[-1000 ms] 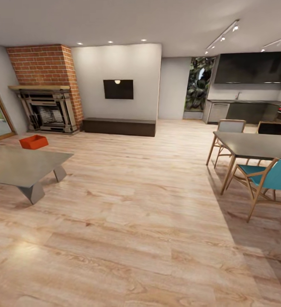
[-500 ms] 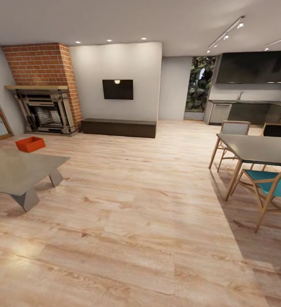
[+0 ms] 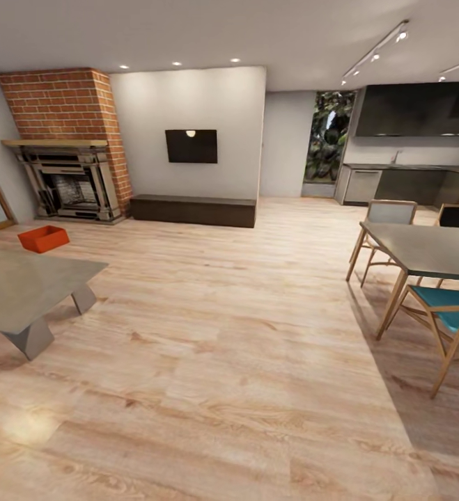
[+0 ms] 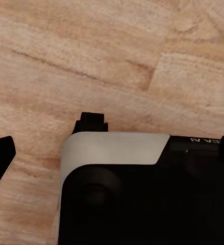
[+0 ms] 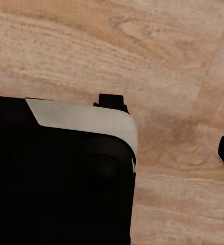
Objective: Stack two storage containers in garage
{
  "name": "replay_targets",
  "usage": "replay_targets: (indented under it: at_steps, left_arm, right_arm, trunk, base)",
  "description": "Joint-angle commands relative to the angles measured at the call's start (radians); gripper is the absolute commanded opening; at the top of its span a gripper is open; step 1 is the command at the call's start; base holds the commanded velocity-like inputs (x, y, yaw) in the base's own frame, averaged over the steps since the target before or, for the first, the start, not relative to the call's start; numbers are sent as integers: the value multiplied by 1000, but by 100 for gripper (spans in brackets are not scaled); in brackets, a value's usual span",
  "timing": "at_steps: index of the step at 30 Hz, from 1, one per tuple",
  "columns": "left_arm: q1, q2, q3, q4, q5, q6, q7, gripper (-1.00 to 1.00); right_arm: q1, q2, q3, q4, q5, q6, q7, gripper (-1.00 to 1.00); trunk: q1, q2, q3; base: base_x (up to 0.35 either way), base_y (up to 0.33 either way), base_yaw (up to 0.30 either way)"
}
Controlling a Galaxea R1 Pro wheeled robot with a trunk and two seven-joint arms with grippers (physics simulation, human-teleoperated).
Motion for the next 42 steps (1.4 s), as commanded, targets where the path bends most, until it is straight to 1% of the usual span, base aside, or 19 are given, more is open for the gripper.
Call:
replay_targets:
  at_steps: [1, 42]
  left_arm:
    - [-1, 0, -1, 0, 10, 4, -4, 100]
    - [-1, 2, -1, -1, 11, 4, -3, 100]
  right_arm:
    - [-1, 1, 8, 3, -9, -5, -1, 100]
    - [0, 5, 8, 3, -9, -5, 1, 100]
  trunk:
    - [1, 0, -1]
    - [1, 0, -1]
  base:
    - [320, 0, 0]
    - [320, 0, 0]
